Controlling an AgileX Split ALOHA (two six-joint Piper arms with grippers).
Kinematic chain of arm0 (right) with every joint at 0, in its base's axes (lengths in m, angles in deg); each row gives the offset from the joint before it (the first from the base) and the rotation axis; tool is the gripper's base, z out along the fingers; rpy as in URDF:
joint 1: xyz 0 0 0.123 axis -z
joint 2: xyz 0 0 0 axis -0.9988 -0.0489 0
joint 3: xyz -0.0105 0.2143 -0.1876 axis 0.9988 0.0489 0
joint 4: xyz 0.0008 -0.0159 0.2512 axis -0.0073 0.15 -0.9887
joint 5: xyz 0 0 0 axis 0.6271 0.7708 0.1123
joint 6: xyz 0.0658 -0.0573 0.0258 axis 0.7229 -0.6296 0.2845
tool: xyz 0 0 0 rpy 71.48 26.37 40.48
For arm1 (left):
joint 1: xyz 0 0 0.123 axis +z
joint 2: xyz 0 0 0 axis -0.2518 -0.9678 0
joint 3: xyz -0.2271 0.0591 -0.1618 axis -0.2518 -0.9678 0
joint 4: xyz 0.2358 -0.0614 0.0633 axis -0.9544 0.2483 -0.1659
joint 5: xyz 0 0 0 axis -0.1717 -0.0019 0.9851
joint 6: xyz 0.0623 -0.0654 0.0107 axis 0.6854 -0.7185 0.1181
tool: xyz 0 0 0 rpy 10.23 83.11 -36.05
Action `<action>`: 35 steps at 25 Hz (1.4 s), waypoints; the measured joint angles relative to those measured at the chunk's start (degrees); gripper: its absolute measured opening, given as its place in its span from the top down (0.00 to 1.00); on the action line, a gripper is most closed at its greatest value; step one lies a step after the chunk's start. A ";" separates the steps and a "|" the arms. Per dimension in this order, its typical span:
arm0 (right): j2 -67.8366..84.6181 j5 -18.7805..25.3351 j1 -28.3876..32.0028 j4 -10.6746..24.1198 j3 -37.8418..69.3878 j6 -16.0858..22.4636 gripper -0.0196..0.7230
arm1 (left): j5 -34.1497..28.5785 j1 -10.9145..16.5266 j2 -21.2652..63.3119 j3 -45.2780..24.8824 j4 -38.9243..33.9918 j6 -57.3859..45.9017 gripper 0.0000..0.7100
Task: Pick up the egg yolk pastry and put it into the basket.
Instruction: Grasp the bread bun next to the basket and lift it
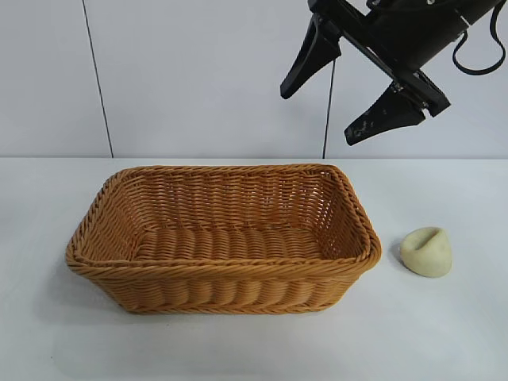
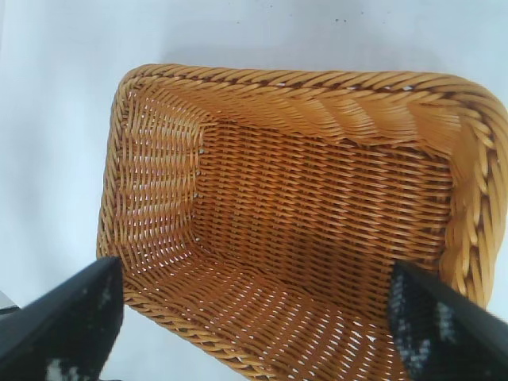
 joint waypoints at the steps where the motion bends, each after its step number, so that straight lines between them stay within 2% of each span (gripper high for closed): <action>1: 0.00 0.00 0.00 0.00 0.00 0.00 0.11 | 1.32 0.00 2.35 -2.03 0.00 0.00 0.02; 5: 0.00 0.00 0.00 0.00 0.00 0.00 0.11 | 5.58 0.00 13.00 -11.06 0.00 0.00 0.02; 8: 0.00 0.00 0.00 0.00 0.00 0.00 0.11 | 5.55 0.00 18.80 -14.30 0.00 0.00 0.02; 19: 0.00 0.23 0.00 -0.01 0.00 0.00 0.11 | 5.55 0.00 38.36 -14.98 2.45 2.79 0.02; 24: 0.00 1.08 0.00 1.01 0.00 0.00 0.11 | 5.50 0.00 46.79 -14.98 2.55 2.92 0.02; 27: 0.00 1.21 0.00 1.45 0.00 0.06 0.11 | 5.50 0.00 48.07 -15.05 2.55 2.92 0.02; 31: 0.00 1.34 0.00 4.40 0.00 2.25 0.11 | 5.50 0.00 48.13 -15.05 2.62 2.92 0.02; 35: 0.00 1.67 0.00 11.11 0.00 6.58 0.11 | 5.50 0.00 48.18 -15.05 2.63 2.92 0.02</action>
